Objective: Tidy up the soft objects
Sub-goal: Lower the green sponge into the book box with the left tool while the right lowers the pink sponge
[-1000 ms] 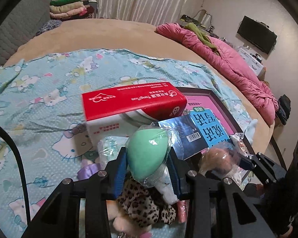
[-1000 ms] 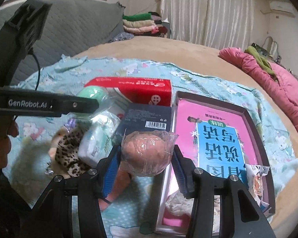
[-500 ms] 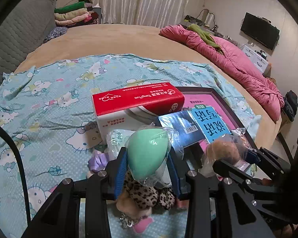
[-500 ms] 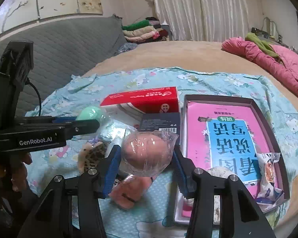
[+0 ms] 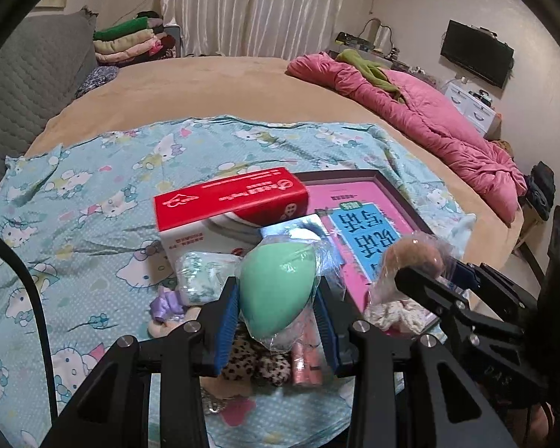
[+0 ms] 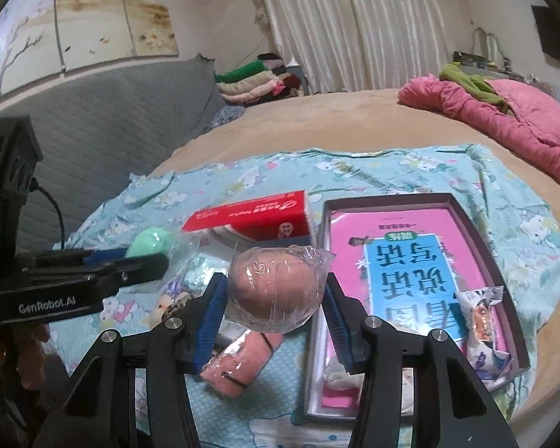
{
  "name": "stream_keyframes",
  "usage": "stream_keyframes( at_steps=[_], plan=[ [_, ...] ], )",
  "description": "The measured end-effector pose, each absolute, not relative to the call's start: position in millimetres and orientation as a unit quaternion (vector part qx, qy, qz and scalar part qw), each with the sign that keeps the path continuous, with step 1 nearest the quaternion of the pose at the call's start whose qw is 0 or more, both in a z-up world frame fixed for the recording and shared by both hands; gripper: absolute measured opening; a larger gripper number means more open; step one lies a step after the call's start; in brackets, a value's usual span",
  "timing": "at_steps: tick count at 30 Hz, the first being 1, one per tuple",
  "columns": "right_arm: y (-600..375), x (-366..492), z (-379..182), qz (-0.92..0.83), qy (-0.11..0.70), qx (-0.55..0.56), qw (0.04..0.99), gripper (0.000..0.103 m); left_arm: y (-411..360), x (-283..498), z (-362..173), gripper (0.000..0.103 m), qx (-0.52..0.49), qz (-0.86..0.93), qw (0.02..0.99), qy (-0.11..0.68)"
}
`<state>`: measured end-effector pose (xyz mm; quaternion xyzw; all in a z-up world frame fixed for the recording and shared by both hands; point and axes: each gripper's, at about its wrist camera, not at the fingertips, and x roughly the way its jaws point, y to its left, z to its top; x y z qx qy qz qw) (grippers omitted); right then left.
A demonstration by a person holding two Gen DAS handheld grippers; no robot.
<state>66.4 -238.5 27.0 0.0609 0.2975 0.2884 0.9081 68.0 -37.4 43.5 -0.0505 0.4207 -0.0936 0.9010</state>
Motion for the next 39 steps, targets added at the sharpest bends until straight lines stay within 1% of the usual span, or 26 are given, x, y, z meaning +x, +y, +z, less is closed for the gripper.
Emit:
stream_keyframes(
  at_steps=[10, 17, 25, 29, 34, 39],
  plan=[
    [-280.7, 71.0, 33.8, 0.254, 0.285, 0.1, 0.919, 0.052, -78.5, 66.6, 50.7, 0.039, -0.031, -0.123, 0.898, 0.421],
    [-316.3, 74.3, 34.4, 0.219, 0.277, 0.128, 0.927, 0.052, -116.4, 72.6, 46.3, 0.039, -0.008, -0.15, 0.889, 0.433],
    [-349.9, 81.7, 24.6, 0.178, 0.283, 0.151, 0.93, 0.052, -153.2, 87.4, 24.9, 0.039, 0.018, -0.169, 0.873, 0.456],
    [-362.1, 86.0, 17.9, 0.158, 0.29, 0.156, 0.931, 0.052, -163.7, 97.9, 13.2, 0.039, 0.016, -0.172, 0.865, 0.47],
    [-372.8, 93.3, 5.9, 0.139, 0.311, 0.168, 0.925, 0.052, -178.2, 99.9, -5.2, 0.039, 0.03, -0.184, 0.855, 0.484],
    [-370.2, 98.6, -4.8, 0.121, 0.342, 0.148, 0.92, 0.052, -186.5, 105.8, -21.5, 0.039, 0.036, -0.186, 0.846, 0.498]
  ],
)
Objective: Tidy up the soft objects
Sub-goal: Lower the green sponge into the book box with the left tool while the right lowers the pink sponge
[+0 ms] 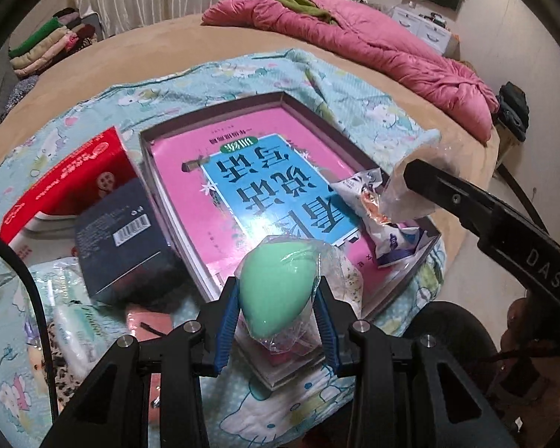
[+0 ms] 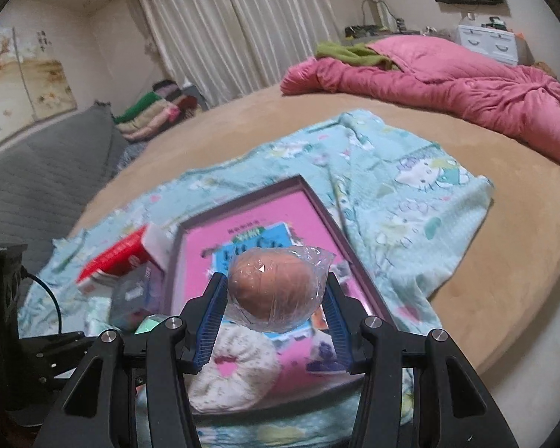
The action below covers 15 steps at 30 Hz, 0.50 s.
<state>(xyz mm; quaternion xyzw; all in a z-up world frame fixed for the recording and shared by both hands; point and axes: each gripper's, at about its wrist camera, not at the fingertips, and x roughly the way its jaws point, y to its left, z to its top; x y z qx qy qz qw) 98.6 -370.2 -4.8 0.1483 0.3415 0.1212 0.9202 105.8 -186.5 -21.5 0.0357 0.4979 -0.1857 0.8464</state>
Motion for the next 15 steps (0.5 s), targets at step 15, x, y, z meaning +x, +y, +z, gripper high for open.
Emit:
stream_keyframes(
  at_steps=[15],
  plan=[
    [-355.3, 112.8, -35.5, 0.12, 0.416, 0.099, 0.896, 0.052, -195.5, 124.4, -47.5, 0.039, 0.044, -0.181, 0.835, 0.517]
  ],
)
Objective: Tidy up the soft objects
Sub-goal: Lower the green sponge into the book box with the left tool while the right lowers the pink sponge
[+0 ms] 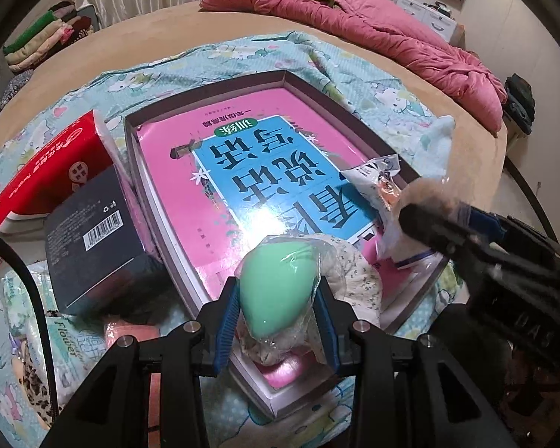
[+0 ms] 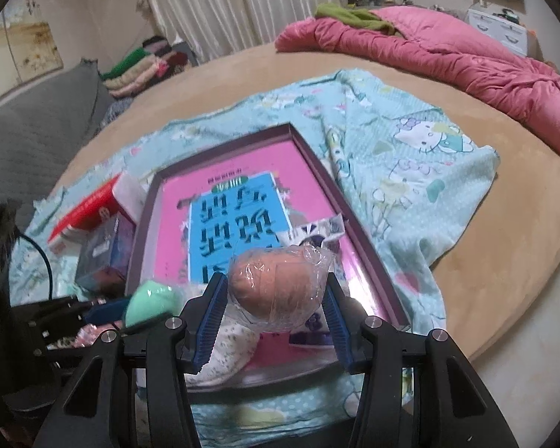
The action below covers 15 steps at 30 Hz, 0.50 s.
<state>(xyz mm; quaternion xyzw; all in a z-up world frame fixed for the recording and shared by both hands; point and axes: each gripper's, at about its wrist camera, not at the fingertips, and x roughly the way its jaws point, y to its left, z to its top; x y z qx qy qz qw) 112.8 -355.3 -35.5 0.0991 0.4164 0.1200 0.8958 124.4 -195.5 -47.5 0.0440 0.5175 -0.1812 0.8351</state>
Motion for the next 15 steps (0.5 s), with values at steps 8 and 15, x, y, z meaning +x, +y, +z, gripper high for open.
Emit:
stream_keyframes(
  at_steps=[8, 15],
  plan=[
    [-343.6, 126.0, -45.9, 0.122, 0.44, 0.08, 0.886, 0.053, -195.3, 130.1, -51.3, 0.039, 0.045, -0.179, 0.836, 0.517],
    [-333.8, 138.0, -52.2, 0.132, 0.437, 0.074, 0.887, 0.053, -194.0, 131.2, -51.8, 0.04, 0.037, -0.183, 0.836, 0.516]
  ],
)
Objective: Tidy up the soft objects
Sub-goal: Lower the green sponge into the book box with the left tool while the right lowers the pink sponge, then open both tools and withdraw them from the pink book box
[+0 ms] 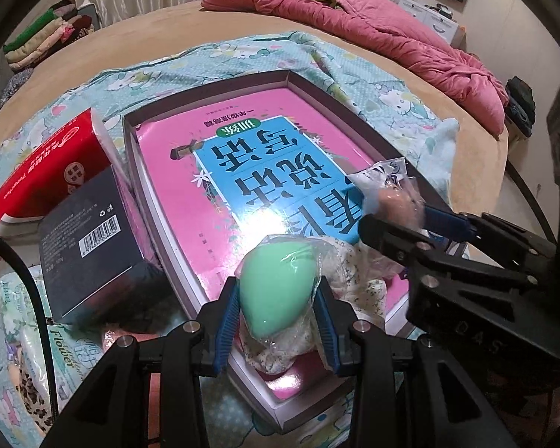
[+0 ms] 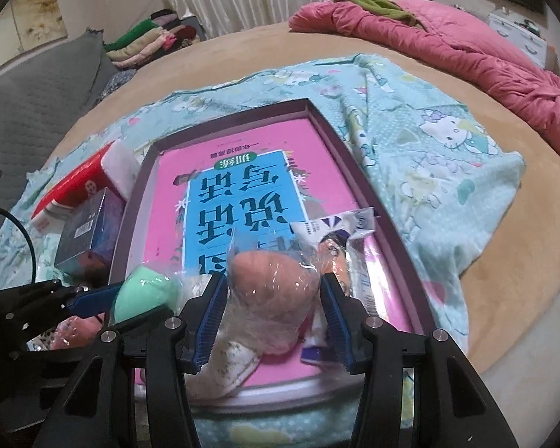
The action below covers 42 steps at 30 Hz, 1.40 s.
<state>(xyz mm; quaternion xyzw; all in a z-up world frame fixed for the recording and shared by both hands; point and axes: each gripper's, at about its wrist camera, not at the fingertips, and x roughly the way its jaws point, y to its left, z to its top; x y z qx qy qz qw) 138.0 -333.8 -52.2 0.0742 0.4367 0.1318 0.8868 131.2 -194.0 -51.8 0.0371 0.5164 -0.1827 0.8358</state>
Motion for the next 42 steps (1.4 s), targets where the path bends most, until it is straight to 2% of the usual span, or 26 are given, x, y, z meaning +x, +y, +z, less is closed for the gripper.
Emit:
stream_keyframes(
  at_steps=[18, 21, 25, 28, 30, 42],
  plan=[
    [-340.5, 146.2, -53.4, 0.131, 0.419, 0.104, 0.892, 0.054, -193.5, 135.8, -52.4, 0.041, 0.03, -0.182, 0.838, 0.514],
    [-342.4, 144.3, -51.5, 0.132, 0.414, 0.109, 0.894, 0.063, -193.0, 136.0, -52.6, 0.041, 0.027, -0.181, 0.837, 0.515],
    [-345.9, 142.5, -47.6, 0.131, 0.405, 0.117, 0.897, 0.065, -191.6, 136.9, -53.3, 0.041, 0.018, -0.186, 0.834, 0.519],
    [-352.0, 140.6, -44.0, 0.125, 0.395, 0.128, 0.901, 0.068, -192.2, 136.6, -53.8, 0.042, 0.018, -0.186, 0.833, 0.52],
    [-356.2, 139.2, -42.0, 0.119, 0.389, 0.136, 0.904, 0.068, -193.4, 136.8, -54.1, 0.046, 0.02, -0.185, 0.832, 0.522],
    [-370.6, 133.7, -34.3, 0.102, 0.368, 0.153, 0.912, 0.068, -191.0, 133.2, -47.4, 0.053, 0.017, -0.187, 0.837, 0.514]
  ],
)
